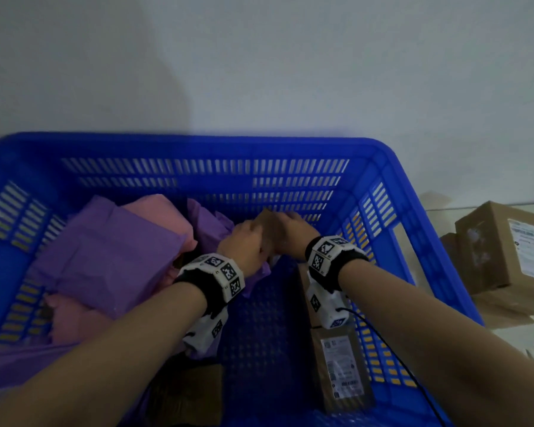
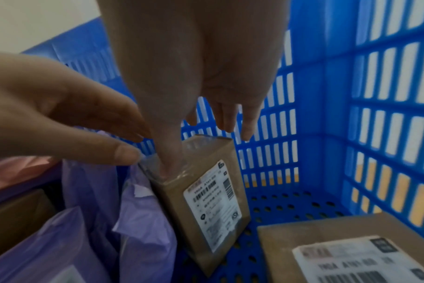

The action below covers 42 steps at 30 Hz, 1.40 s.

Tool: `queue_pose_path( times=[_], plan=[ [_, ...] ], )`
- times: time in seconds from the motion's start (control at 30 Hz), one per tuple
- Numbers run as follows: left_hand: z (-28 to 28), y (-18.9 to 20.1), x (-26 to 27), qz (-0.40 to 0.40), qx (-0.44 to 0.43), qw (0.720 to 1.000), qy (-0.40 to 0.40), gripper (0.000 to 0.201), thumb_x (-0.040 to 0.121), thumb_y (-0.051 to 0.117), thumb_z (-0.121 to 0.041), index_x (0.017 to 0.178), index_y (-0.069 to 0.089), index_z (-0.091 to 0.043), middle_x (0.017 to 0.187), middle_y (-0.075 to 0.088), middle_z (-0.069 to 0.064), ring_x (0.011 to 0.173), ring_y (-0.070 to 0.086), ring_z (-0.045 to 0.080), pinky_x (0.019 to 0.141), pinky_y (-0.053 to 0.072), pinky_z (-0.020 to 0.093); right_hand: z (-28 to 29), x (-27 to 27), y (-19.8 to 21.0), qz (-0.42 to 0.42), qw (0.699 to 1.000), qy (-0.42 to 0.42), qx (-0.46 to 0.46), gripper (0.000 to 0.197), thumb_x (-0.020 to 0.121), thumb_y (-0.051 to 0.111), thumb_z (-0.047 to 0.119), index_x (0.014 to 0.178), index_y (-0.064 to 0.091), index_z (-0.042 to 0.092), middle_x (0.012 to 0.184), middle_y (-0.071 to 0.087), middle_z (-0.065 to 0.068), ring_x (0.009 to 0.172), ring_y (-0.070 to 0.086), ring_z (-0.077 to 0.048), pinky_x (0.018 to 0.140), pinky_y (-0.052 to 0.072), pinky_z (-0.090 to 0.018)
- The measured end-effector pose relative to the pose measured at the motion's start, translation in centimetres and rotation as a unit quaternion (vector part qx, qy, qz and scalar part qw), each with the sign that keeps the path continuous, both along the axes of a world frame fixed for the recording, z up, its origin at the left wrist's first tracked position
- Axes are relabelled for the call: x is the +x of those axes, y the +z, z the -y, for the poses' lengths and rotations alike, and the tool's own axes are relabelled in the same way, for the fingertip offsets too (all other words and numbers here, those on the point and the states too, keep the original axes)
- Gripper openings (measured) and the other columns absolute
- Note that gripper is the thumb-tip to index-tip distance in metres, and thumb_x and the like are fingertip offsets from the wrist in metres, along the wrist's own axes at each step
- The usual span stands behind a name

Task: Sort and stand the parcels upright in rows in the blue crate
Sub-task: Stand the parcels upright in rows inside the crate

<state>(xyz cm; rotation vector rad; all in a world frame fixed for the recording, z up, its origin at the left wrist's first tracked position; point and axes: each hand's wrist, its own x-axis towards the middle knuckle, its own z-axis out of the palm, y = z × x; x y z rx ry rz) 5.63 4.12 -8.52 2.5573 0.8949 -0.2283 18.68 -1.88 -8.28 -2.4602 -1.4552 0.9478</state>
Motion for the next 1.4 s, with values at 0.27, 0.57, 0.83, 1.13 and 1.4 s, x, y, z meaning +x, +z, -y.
queue_pose_path(
  times=[0.27, 0.57, 0.83, 1.13, 1.4],
  plan=[
    [-0.1, -2.6, 1.5, -0.061, 0.021, 0.996, 0.056, 0.085, 0.075, 0.062, -0.059, 0.136, 0.032, -0.01, 0.14, 0.039, 0.019, 0.127, 0.042, 0.033, 0.101, 0.039, 0.041, -0.7, 0.8, -1.2, -0.041, 0.999, 0.001, -0.003, 0.094, 0.073, 0.077, 0.034, 0.148, 0.022, 0.02, 0.148, 0.034, -0.012, 0.136, 0.033, -0.03, 0.112, 0.032, -0.036],
    [0.2, -2.7, 2.1, -0.031, 0.015, 0.996, 0.082, 0.099, 0.077, 0.061, -0.058, 0.148, 0.015, -0.006, 0.135, 0.042, 0.017, 0.124, 0.045, 0.032, 0.099, 0.04, 0.038, 0.8, 1.5, 1.0, -0.089, 0.996, -0.018, 0.015, 0.058, 0.088, 0.062, 0.014, 0.141, 0.037, 0.011, 0.139, 0.048, -0.012, 0.127, 0.047, -0.027, 0.101, 0.037, -0.029],
    [-0.1, 2.2, 1.7, 0.145, -0.166, 0.962, 0.162, 0.088, 0.078, 0.07, -0.041, 0.145, 0.022, -0.012, 0.138, 0.037, 0.016, 0.121, 0.048, 0.034, 0.094, 0.041, 0.032, 2.5, 3.0, 4.8, -0.077, 0.989, -0.096, 0.076, 0.066, 0.081, 0.071, 0.012, 0.137, 0.039, 0.005, 0.133, 0.052, -0.014, 0.119, 0.053, -0.028, 0.097, 0.044, -0.032],
    [-1.2, 6.9, -0.9, 0.281, -0.273, 0.894, 0.218, 0.059, 0.079, 0.073, -0.03, 0.13, 0.051, -0.012, 0.124, 0.056, 0.008, 0.109, 0.058, 0.022, 0.09, 0.052, 0.035, 4.8, 2.1, 8.6, -0.201, 0.951, -0.165, 0.165, 0.06, 0.085, 0.068, 0.018, 0.139, 0.043, 0.011, 0.131, 0.056, -0.014, 0.117, 0.057, -0.025, 0.087, 0.049, -0.03],
    [-1.5, 8.7, -2.7, 0.381, -0.411, 0.77, 0.305, 0.041, 0.083, 0.069, -0.02, 0.121, 0.054, -0.014, 0.121, 0.061, 0.016, 0.11, 0.061, 0.028, 0.092, 0.054, 0.046, 6.6, 1.5, 8.3, -0.254, 0.907, -0.292, 0.168, 0.069, 0.081, 0.07, 0.04, 0.139, 0.043, 0.014, 0.138, 0.048, -0.008, 0.122, 0.051, -0.028, 0.085, 0.05, -0.042]
  ],
)
